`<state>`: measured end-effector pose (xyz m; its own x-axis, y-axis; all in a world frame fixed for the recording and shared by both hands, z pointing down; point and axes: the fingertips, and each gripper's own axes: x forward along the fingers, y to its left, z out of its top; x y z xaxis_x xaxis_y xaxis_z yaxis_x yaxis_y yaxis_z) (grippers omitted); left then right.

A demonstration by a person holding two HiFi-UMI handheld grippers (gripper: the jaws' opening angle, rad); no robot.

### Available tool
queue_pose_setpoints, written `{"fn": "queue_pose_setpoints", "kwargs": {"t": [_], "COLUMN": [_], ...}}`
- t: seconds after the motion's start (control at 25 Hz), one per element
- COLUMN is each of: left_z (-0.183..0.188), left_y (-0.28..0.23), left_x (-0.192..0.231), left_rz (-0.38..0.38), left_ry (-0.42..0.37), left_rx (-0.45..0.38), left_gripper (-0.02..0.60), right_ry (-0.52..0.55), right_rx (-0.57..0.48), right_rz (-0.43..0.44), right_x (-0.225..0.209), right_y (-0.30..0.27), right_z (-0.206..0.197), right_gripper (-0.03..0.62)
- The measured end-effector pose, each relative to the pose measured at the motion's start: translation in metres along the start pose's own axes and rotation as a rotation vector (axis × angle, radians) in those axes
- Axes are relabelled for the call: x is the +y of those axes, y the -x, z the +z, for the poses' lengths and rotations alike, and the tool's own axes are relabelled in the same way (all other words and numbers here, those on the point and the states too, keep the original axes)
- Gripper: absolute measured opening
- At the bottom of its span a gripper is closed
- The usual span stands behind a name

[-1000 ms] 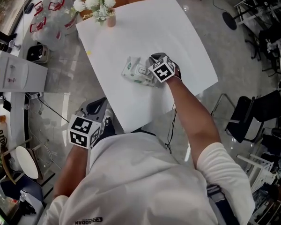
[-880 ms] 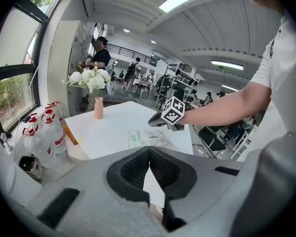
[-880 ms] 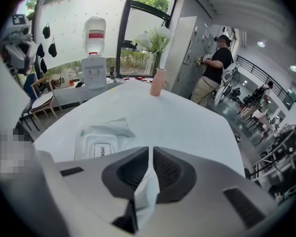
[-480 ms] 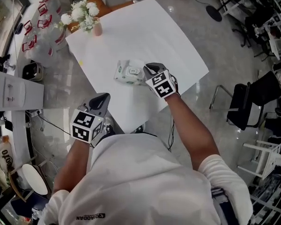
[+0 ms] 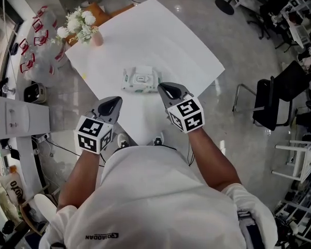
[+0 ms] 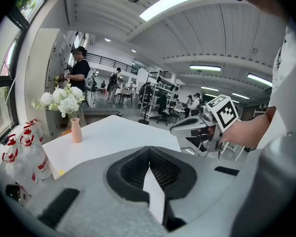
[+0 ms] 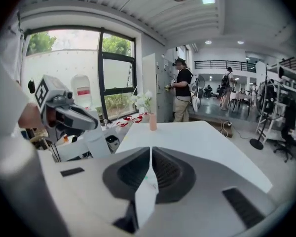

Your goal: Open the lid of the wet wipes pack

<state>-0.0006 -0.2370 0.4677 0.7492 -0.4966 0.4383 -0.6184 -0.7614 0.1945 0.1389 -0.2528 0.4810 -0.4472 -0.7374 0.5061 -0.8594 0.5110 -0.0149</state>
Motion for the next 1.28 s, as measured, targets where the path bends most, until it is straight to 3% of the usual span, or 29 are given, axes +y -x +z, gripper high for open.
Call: {"fn": "queue_pose_setpoints", "kwargs": {"t": [0.28, 0.6, 1.28], "left_z": [0.015, 0.011, 0.002], "left_y": [-0.003, -0.001, 0.001], "left_x": [-0.019, -0.022, -0.024], "left_rz": [-0.07, -0.094, -0.121], "left_ry": [-0.042, -0.065, -0.078], "left_rx": [-0.01, 0.004, 0.035], "left_gripper": [0.008, 0.008, 0.008], "right_ry": [-0.141, -0.319, -0.349], "right_rx": [-0.095, -0.191, -0.143], "right_rz": [-0.001, 0.024, -0.027], "right_x": [0.017, 0.03, 0.047], "right_y": [0.04, 0.061, 0.06], "right_z": [0.01, 0.0, -0.033], "right_gripper": [0.011, 0.006, 0.005]}}
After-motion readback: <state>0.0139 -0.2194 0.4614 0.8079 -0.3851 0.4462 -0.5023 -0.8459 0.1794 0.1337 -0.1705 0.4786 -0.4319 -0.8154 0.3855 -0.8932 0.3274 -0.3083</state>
